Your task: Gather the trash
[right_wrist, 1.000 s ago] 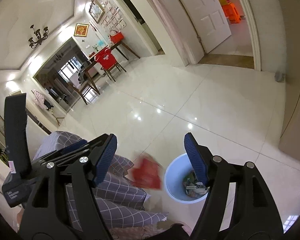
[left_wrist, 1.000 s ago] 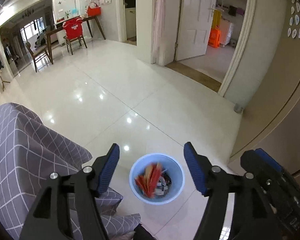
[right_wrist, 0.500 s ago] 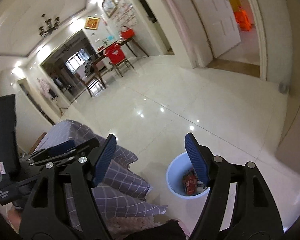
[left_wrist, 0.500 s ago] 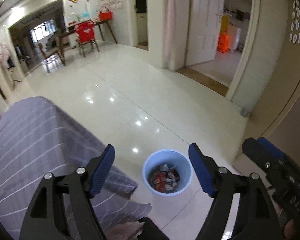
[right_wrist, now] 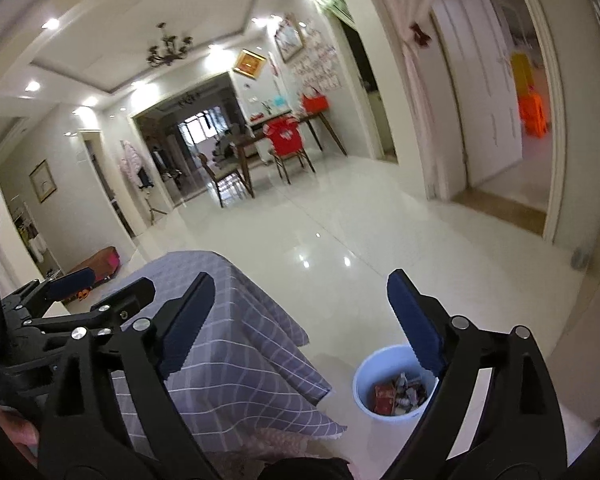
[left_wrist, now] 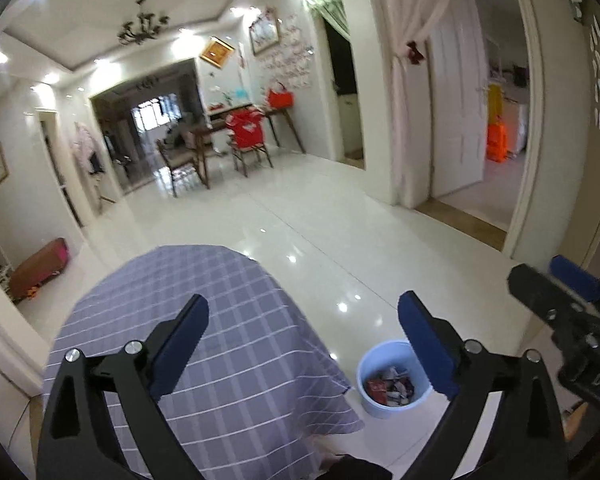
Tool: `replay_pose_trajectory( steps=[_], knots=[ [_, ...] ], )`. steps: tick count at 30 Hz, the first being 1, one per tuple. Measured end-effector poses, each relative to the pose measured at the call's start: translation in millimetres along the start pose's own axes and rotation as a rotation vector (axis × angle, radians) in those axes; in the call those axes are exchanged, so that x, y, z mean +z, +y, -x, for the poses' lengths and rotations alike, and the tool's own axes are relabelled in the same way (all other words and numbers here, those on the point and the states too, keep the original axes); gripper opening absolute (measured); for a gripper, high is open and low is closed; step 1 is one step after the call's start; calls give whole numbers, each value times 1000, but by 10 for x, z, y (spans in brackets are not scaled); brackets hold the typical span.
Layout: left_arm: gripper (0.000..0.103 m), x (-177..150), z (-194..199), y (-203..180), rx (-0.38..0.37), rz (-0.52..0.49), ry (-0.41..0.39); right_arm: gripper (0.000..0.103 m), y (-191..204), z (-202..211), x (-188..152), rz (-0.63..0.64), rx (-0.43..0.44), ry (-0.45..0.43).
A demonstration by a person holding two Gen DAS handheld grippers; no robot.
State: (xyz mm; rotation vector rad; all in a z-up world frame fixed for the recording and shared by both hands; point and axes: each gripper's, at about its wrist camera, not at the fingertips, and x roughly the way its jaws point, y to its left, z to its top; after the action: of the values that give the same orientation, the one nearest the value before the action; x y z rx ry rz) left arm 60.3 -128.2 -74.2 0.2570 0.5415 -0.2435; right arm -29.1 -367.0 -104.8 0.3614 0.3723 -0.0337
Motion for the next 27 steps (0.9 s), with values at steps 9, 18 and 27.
replay_pose_trajectory(
  steps=[9, 18, 27],
  knots=[
    [94, 119, 739, 253, 64, 58, -110, 92, 322, 546, 165, 53, 39, -84],
    [94, 180, 1189, 336, 106, 89, -196, 94, 454, 860, 226, 95, 50, -151],
    [94, 180, 1296, 247, 115, 58, -227, 94, 408, 955, 233, 92, 53, -175]
  ],
)
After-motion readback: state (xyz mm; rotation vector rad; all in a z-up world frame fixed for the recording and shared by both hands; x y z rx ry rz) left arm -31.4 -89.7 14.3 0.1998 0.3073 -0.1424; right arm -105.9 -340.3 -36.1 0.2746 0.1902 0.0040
